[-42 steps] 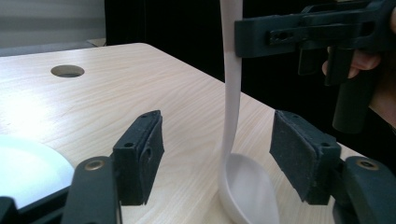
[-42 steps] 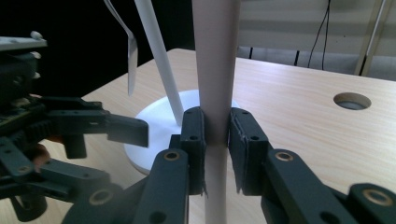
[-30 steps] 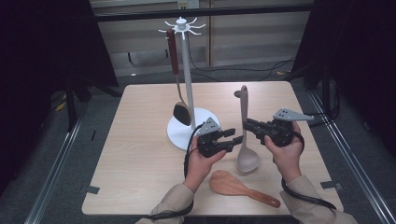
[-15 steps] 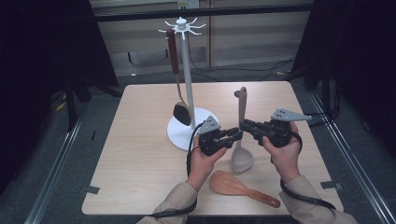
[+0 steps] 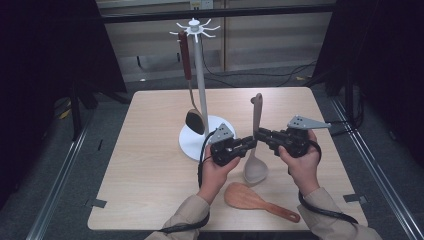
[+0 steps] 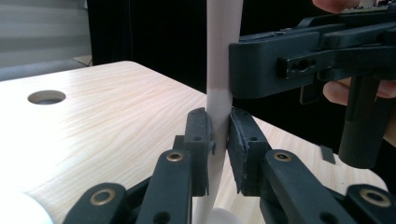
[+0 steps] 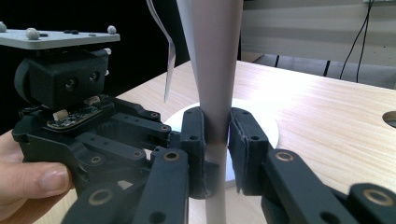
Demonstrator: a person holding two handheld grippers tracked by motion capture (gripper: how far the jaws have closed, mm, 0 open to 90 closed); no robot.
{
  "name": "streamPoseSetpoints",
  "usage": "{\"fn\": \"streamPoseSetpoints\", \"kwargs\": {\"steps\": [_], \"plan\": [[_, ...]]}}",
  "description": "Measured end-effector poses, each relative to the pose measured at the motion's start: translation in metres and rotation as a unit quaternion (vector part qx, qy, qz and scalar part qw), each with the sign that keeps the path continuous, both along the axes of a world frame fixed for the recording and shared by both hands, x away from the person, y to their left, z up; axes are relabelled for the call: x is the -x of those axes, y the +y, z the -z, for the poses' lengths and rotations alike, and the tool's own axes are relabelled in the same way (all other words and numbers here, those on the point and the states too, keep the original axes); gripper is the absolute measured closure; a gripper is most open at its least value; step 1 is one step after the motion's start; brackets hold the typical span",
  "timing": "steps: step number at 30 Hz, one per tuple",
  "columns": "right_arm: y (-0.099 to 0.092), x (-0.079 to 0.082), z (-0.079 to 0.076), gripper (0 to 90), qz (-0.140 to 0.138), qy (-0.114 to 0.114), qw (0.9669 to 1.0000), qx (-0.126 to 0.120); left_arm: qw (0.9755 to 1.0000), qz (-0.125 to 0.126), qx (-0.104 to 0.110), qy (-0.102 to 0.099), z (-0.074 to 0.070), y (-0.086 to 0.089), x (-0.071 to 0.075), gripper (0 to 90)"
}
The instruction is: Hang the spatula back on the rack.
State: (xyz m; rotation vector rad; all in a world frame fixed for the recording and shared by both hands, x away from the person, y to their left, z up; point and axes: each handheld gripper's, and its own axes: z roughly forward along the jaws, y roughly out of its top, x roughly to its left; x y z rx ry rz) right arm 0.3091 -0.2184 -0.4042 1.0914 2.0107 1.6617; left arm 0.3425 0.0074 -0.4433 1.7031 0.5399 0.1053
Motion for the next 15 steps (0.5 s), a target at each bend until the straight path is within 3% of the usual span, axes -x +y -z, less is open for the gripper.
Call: {"fn": "streamPoseSetpoints", "kwargs": {"steps": [5,6,7,12,13,14,15], "plan": [[0.0004,0.0002,-0.0015,77.1,0.002,0.001,1.0000,-0.005,1.0000,0.001,-0.001,-0.003,-0.0036,0.0007,0.0012,79.0],[0.0006,0.0002,-0.0019,77.1,0.000,-0.003,1.0000,-0.003,0.9998,0.004,-0.014,-0.011,-0.0048,0.0023,0.0008,79.1],[0.0012,0.0006,-0.0027,76.9,0.001,-0.003,1.0000,-0.005,1.0000,-0.009,-0.001,-0.003,-0.0057,-0.0001,0.0029,79.2],[0.0023,0.0015,-0.0034,76.5,0.001,-0.001,1.0000,-0.010,0.9999,0.005,-0.011,-0.005,-0.0087,0.0049,0.0025,79.4],[0.0026,0.0022,-0.0035,74.2,0.000,-0.005,1.0000,-0.009,0.9999,0.002,-0.010,-0.002,-0.0089,0.0049,0.0033,79.4],[0.0017,0.0030,-0.0042,62.0,0.007,-0.007,0.9999,-0.012,0.9999,0.003,-0.011,-0.002,-0.0089,0.0057,0.0033,79.4],[0.0005,0.0036,-0.0050,57.9,0.016,-0.007,0.9997,-0.016,0.9999,0.003,-0.010,0.000,-0.0087,0.0067,0.0034,79.4]]}}
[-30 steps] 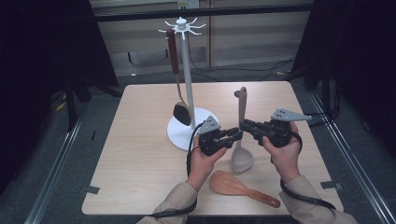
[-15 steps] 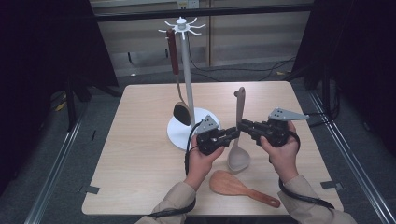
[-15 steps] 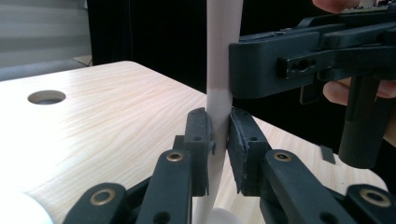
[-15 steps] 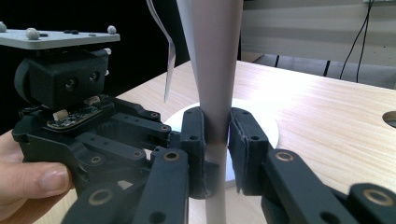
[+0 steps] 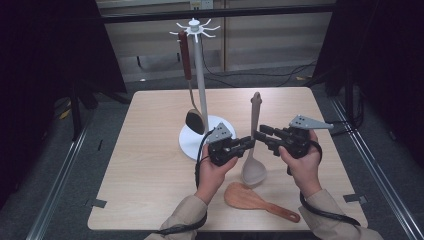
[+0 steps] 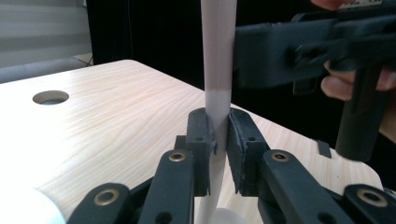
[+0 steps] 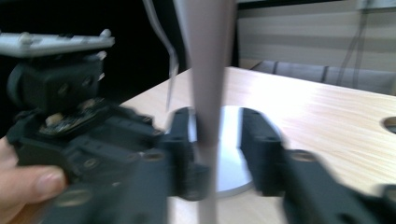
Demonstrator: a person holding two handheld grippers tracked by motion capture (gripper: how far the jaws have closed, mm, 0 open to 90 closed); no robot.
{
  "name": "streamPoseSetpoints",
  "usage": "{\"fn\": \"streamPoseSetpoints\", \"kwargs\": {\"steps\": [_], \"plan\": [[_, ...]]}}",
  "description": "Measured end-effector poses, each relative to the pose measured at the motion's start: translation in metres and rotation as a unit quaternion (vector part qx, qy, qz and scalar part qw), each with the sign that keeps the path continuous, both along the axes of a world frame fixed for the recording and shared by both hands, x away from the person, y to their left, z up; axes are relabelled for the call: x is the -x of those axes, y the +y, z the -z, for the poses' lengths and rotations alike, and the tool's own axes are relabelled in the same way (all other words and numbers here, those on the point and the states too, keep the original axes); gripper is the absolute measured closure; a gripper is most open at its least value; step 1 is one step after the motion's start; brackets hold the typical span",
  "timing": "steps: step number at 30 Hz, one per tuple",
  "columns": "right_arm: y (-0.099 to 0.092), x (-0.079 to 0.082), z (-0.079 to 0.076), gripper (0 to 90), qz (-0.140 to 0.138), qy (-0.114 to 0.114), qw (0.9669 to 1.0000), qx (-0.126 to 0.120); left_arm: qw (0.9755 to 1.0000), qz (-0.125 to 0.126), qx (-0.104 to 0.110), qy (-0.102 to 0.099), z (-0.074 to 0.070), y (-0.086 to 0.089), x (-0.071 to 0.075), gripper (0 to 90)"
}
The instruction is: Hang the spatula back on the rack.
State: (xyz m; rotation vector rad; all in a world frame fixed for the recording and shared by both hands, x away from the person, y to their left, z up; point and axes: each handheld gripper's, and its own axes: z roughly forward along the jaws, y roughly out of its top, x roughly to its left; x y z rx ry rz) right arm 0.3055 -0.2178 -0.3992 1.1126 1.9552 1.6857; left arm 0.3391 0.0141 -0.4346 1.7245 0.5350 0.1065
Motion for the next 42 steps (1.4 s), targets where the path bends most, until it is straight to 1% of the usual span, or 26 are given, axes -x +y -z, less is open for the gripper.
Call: {"fn": "streamPoseSetpoints", "kwargs": {"steps": [3,4,5,7,9,10,12,13,14,15,17,18,19,21,24,25,26,27,29,31,33,36,38,39,40,42], "plan": [[-0.004,0.001,-0.001,55.9,0.004,-0.006,1.0000,0.000,1.0000,0.001,0.002,0.003,0.000,0.005,0.000,79.4],[-0.006,0.002,-0.001,52.6,0.007,-0.006,1.0000,0.002,1.0000,0.002,0.003,0.002,0.000,0.007,0.000,79.4],[-0.010,0.003,0.000,49.1,0.013,-0.002,0.9999,0.011,1.0000,0.000,0.004,0.004,0.000,0.009,0.000,79.3],[-0.013,0.005,0.003,44.4,0.019,-0.001,0.9996,0.018,0.9999,-0.004,0.008,0.007,-0.002,0.015,-0.001,79.3],[-0.016,0.006,0.005,42.6,0.023,0.002,0.9995,0.022,0.9999,-0.008,0.004,0.004,-0.003,0.017,-0.001,79.3],[-0.020,0.008,0.010,38.0,0.033,0.003,0.9986,0.041,0.9999,-0.009,0.005,0.005,-0.005,0.021,-0.001,79.3],[-0.021,0.009,0.013,36.1,0.038,0.007,0.9983,0.045,0.9999,-0.013,0.006,0.004,-0.005,0.023,-0.001,79.3],[-0.025,0.011,0.019,34.0,0.040,0.010,0.9976,0.055,0.9999,-0.012,0.006,0.005,-0.007,0.026,-0.001,79.3],[-0.025,0.011,0.019,34.0,0.040,0.010,0.9976,0.055,0.9999,-0.012,0.006,0.005,-0.007,0.026,-0.001,79.3],[-0.028,0.013,0.023,30.6,0.049,0.011,0.9965,0.066,0.9999,-0.011,0.011,0.004,-0.007,0.027,-0.001,79.3],[-0.029,0.013,0.026,29.0,0.050,0.011,0.9963,0.068,0.9999,-0.010,0.008,0.003,-0.010,0.030,-0.001,79.3],[-0.030,0.014,0.030,25.8,0.058,0.015,0.9950,0.080,0.9999,-0.012,0.012,0.003,-0.011,0.031,-0.001,79.3],[-0.030,0.014,0.030,25.8,0.058,0.015,0.9950,0.080,0.9999,-0.011,0.012,0.001,-0.012,0.031,-0.001,79.3],[-0.031,0.015,0.035,23.5,0.062,0.021,0.9940,0.088,0.9999,-0.011,0.011,-0.002,-0.014,0.033,0.000,79.3],[-0.032,0.017,0.042,20.7,0.064,0.027,0.9918,0.108,0.9998,-0.013,0.012,-0.003,-0.016,0.035,0.001,79.3],[-0.032,0.017,0.045,19.7,0.066,0.030,0.9909,0.113,0.9998,-0.009,0.017,-0.001,-0.016,0.035,0.001,79.3],[-0.033,0.018,0.047,18.7,0.064,0.032,0.9903,0.119,0.9998,-0.011,0.017,-0.002,-0.016,0.037,0.001,79.3],[-0.033,0.018,0.050,17.5,0.066,0.039,0.9893,0.124,0.9998,-0.009,0.018,-0.002,-0.017,0.038,0.001,79.3],[-0.034,0.018,0.053,16.3,0.068,0.045,0.9878,0.133,0.9998,-0.012,0.013,-0.003,-0.017,0.042,0.001,79.3],[-0.036,0.018,0.056,14.6,0.069,0.054,0.9866,0.137,0.9995,-0.015,0.026,0.005,-0.018,0.046,0.001,79.3],[-0.036,0.018,0.056,14.1,0.070,0.052,0.9864,0.139,0.9996,-0.016,0.024,0.005,-0.019,0.048,0.000,79.3],[-0.034,0.017,0.056,13.0,0.070,0.051,0.9864,0.140,0.9994,-0.017,0.030,0.003,-0.023,0.053,0.000,79.3],[-0.034,0.017,0.056,12.8,0.069,0.050,0.9864,0.141,0.9995,-0.016,0.029,0.001,-0.024,0.055,-0.001,79.3],[-0.034,0.017,0.056,11.9,0.068,0.050,0.9865,0.140,0.9990,-0.021,0.039,0.005,-0.026,0.056,0.000,79.3],[-0.034,0.017,0.056,11.9,0.068,0.050,0.9865,0.140,0.9993,-0.015,0.035,0.000,-0.027,0.059,-0.001,79.3],[-0.035,0.017,0.056,11.1,0.068,0.052,0.9868,0.138,0.9993,-0.013,0.035,-0.006,-0.032,0.063,-0.001,79.3]]}}
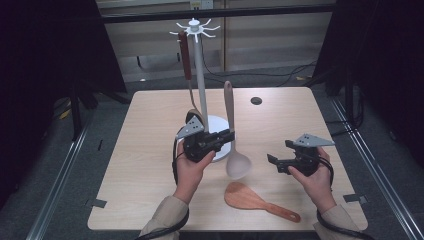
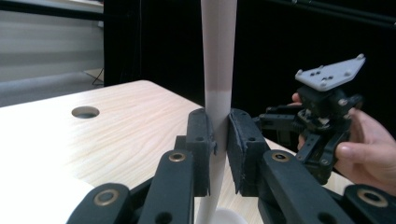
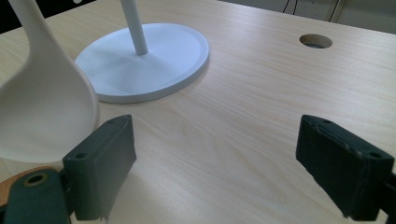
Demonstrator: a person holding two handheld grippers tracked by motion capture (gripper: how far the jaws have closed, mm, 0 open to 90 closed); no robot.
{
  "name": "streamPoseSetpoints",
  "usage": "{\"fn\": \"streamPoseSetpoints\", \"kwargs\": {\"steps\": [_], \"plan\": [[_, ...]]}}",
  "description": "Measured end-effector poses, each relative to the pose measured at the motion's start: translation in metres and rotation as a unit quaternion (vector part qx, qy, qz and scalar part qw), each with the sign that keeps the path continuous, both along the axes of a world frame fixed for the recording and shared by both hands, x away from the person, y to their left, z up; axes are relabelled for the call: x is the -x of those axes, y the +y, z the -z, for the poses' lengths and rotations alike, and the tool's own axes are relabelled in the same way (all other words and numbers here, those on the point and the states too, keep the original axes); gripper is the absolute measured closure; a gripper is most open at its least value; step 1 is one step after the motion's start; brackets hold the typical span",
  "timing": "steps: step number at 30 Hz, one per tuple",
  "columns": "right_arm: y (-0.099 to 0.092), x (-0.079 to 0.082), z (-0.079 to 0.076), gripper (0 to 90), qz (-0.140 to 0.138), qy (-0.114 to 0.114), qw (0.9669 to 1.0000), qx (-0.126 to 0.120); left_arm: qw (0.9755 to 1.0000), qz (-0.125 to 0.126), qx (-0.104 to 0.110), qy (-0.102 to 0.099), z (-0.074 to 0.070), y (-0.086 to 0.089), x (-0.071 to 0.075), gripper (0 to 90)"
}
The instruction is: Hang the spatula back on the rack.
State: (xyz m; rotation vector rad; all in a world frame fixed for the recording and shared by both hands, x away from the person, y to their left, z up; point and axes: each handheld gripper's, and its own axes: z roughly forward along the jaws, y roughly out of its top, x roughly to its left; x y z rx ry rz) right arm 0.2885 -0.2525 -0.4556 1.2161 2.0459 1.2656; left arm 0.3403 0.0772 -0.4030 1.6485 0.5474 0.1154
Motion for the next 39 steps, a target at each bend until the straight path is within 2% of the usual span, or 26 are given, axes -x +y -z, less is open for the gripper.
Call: {"fn": "streamPoseSetpoints", "kwargs": {"steps": [6,12,16,21,29,35,39], "plan": [[-0.003,0.000,-0.001,10.1,0.000,-0.007,1.0000,0.000,0.9999,-0.002,0.016,-0.001,-0.009,0.009,-0.002,79.3],[-0.005,0.000,0.000,9.3,-0.002,-0.002,1.0000,-0.004,0.9996,-0.001,0.029,0.002,-0.018,0.017,-0.005,79.3],[-0.005,-0.001,0.001,7.4,-0.002,0.000,1.0000,-0.004,0.9997,0.001,0.025,-0.001,-0.023,0.021,-0.007,79.3],[-0.003,-0.002,0.006,6.1,-0.010,0.016,0.9998,0.000,0.9995,0.000,0.031,-0.003,-0.029,0.026,-0.008,79.3],[-0.001,-0.002,0.007,6.1,-0.015,0.019,0.9997,0.006,0.9992,-0.003,0.039,-0.011,-0.039,0.034,-0.010,79.3],[-0.001,-0.002,0.007,6.3,-0.018,0.016,0.9997,0.005,0.9992,-0.002,0.035,-0.017,-0.045,0.036,-0.012,79.3],[0.000,-0.002,0.006,6.3,-0.019,0.017,0.9997,0.004,0.9988,-0.003,0.045,-0.018,-0.051,0.037,-0.014,79.3]]}}
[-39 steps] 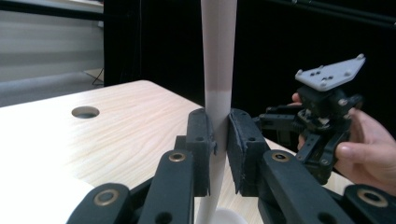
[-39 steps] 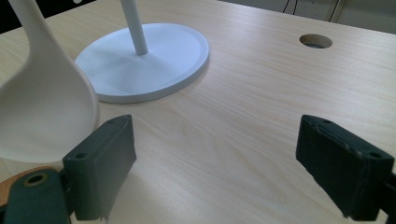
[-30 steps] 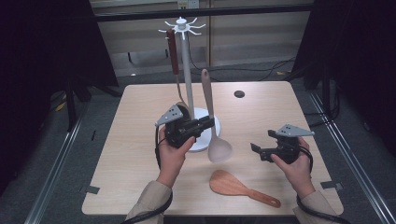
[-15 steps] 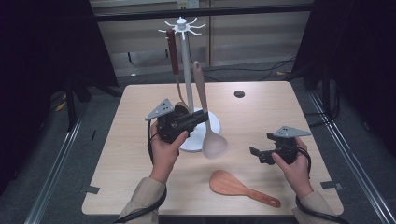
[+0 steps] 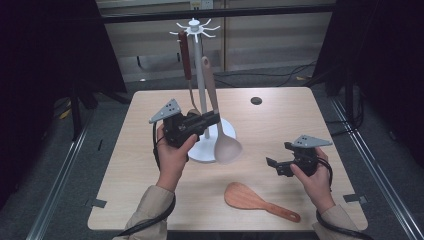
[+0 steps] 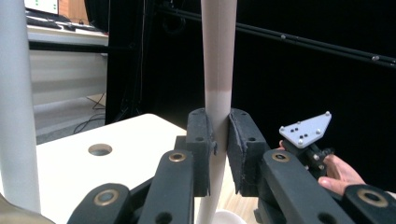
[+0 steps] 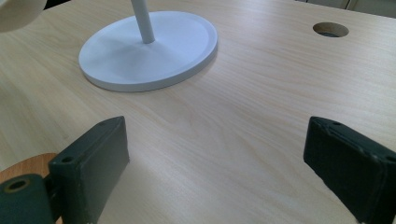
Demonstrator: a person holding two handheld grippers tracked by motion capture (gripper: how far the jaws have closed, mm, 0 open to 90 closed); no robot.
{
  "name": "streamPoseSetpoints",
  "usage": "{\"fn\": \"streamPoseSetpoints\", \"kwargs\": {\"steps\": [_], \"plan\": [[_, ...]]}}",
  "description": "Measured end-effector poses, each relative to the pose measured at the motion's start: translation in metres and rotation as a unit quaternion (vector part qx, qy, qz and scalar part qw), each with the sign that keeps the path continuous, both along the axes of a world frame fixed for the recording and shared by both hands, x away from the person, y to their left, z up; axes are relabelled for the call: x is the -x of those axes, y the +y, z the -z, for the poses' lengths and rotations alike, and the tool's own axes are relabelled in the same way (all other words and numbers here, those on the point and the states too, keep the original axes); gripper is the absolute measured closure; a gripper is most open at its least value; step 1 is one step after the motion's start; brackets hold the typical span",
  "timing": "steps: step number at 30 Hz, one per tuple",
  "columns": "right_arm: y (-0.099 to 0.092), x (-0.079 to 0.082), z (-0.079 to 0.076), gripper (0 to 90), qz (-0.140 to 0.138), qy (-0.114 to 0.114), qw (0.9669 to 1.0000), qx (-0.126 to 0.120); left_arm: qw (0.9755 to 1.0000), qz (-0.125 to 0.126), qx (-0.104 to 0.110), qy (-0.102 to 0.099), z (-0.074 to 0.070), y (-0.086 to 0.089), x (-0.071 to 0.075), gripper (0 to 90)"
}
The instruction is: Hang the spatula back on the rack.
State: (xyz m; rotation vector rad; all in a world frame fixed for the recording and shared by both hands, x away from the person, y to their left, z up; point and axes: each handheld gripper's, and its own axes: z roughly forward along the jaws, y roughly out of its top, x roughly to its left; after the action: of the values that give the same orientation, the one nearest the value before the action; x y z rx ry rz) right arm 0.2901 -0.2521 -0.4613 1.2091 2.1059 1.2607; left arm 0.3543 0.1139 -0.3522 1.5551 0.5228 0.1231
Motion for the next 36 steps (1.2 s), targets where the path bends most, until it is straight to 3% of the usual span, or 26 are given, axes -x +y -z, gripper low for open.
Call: {"fn": "streamPoseSetpoints", "kwargs": {"steps": [7,22,36], "plan": [[0.000,0.000,0.000,6.3,-0.001,0.000,1.0000,-0.002,0.9999,-0.007,0.009,-0.002,-0.011,0.004,-0.005,79.3],[-0.001,0.000,-0.001,6.4,-0.001,0.002,1.0000,-0.005,0.9998,-0.008,0.003,-0.016,-0.026,0.005,-0.015,79.3],[-0.003,-0.001,-0.002,6.6,-0.006,0.001,0.9999,-0.008,0.9996,-0.013,0.025,0.005,-0.021,0.011,-0.026,79.1]]}}
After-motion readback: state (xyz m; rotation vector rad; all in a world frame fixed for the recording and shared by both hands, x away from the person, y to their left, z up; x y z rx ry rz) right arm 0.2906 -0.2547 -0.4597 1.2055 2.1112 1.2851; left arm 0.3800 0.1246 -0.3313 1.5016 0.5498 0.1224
